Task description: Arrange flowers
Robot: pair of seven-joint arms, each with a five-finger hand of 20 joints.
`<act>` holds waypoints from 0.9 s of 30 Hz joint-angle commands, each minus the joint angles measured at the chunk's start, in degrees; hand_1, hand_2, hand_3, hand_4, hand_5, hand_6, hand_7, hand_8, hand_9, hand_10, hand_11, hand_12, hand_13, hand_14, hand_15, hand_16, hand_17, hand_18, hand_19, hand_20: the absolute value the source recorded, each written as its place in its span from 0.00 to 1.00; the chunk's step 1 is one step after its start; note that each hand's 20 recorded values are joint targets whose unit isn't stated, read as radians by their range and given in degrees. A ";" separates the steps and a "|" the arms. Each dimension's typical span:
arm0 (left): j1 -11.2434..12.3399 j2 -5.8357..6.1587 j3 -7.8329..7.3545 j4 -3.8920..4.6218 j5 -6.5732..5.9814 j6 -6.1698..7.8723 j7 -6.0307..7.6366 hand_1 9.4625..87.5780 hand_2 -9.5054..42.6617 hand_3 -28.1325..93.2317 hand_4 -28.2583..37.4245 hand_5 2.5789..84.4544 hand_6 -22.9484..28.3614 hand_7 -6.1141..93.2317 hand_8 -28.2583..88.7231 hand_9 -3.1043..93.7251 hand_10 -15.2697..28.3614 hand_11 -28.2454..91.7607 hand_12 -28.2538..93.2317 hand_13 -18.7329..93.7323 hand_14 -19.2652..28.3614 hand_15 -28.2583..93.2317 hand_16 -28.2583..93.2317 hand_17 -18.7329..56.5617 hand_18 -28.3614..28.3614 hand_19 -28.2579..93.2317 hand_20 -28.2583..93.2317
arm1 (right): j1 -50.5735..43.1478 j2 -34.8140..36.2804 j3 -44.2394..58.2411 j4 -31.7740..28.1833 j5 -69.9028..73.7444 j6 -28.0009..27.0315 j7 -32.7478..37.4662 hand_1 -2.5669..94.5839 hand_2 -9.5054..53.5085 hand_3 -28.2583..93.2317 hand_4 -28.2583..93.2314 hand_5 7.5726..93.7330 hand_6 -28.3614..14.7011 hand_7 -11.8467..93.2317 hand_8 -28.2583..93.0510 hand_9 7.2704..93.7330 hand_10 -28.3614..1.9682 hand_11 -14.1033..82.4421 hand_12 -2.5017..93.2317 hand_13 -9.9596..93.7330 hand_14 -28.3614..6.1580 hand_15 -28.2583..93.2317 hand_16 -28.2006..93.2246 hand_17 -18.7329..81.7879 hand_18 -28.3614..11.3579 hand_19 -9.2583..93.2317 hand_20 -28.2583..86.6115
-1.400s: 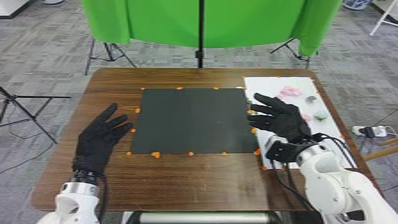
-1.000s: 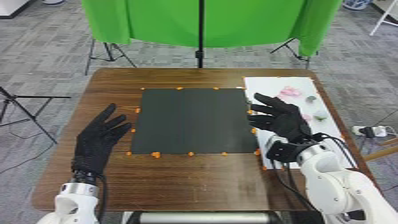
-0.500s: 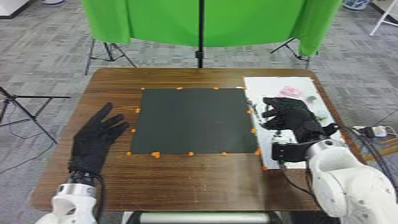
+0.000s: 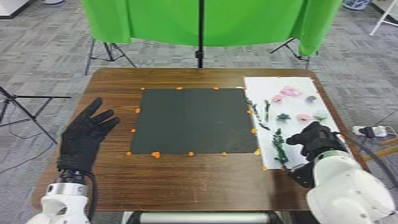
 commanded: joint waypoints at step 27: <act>2.43 -0.13 -1.70 -1.07 -0.39 1.31 0.58 0.22 0.34 0.84 0.11 0.42 0.60 0.16 0.18 0.40 0.79 0.46 0.34 0.40 0.94 0.66 0.18 0.14 0.95 0.64 0.37 | 12.91 2.58 -23.54 13.59 -22.95 2.33 1.26 0.65 0.00 0.78 0.00 0.94 0.55 0.35 0.31 0.96 0.55 0.62 0.29 0.95 0.61 0.78 0.38 0.71 0.15 1.00 0.58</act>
